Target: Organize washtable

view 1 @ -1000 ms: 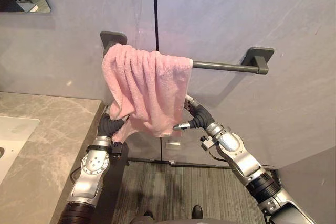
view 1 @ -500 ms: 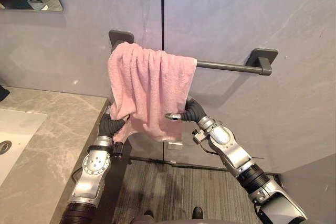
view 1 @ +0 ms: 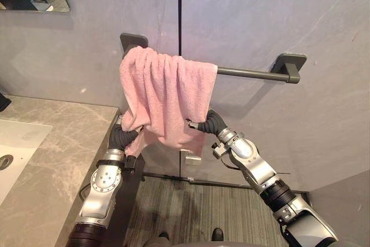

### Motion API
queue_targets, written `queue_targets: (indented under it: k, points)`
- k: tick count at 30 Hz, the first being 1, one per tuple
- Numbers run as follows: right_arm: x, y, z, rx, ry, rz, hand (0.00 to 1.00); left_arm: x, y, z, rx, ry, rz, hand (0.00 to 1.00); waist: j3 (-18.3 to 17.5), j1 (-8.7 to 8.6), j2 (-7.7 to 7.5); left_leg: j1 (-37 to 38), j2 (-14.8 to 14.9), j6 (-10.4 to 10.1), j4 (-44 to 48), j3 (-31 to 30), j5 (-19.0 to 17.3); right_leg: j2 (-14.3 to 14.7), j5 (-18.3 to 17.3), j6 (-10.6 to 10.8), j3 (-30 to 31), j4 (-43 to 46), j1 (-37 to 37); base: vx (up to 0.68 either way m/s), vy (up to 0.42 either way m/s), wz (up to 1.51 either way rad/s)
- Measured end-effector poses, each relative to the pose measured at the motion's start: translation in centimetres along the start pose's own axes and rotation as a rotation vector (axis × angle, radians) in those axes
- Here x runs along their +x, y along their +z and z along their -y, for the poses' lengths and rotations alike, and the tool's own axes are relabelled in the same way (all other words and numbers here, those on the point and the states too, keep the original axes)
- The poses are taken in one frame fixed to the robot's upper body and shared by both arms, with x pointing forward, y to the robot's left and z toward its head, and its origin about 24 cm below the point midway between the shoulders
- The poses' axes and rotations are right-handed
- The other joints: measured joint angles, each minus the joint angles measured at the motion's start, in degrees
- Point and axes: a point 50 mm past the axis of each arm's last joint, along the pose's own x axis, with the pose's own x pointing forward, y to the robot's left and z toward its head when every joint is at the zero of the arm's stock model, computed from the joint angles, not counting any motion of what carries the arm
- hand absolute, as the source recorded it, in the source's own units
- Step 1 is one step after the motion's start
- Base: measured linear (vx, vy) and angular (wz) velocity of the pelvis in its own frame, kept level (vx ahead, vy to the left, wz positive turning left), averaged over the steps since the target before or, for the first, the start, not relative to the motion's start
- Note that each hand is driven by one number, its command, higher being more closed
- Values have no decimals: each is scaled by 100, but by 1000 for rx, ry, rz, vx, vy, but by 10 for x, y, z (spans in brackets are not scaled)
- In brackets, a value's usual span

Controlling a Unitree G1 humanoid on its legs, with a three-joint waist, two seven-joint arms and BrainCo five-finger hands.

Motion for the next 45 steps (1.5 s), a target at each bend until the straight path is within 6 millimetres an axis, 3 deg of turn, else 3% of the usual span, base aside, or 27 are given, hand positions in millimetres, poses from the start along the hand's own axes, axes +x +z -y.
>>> queue_targets:
  k: [5, 15, 24, 30, 45]
  points:
    - [-14, -2, 35, -8, -147, -10, 100, -1, 1, -6, -11, 39, 8, 100, 0, -5, 0, 7, 0, 0, -10, 6, 0, -1, 0, 0, 3, 0, 0, 0, 0, 0]
    - [-30, -8, 54, 4, -247, -21, 100, -1, 9, 5, -68, 23, 58, 100, 0, -38, 0, 56, -1, 5, -82, 25, 37, -2, 0, 1, 9, 0, 7, 0, 0, 0]
    - [-35, -8, 61, 26, -300, -14, 100, -1, 9, 16, -160, 25, 60, 100, 0, -76, 0, 118, -8, 3, -193, 64, 75, 0, -3, 5, 11, 0, -4, 0, 0, 0]
    - [-36, -7, 64, 38, -323, -5, 100, 0, 9, 22, -233, 35, 59, 100, 0, -196, 1, 121, -8, 2, -208, 112, 73, 1, -6, 8, 43, 0, -33, -12, -3, -3]
    - [-39, -6, 70, 37, -354, 0, 100, 0, 4, 29, -268, 30, 33, 100, 1, -278, 2, 116, -8, 0, -231, 116, 70, 6, -16, 20, 46, 1, -54, -2, -1, 0]
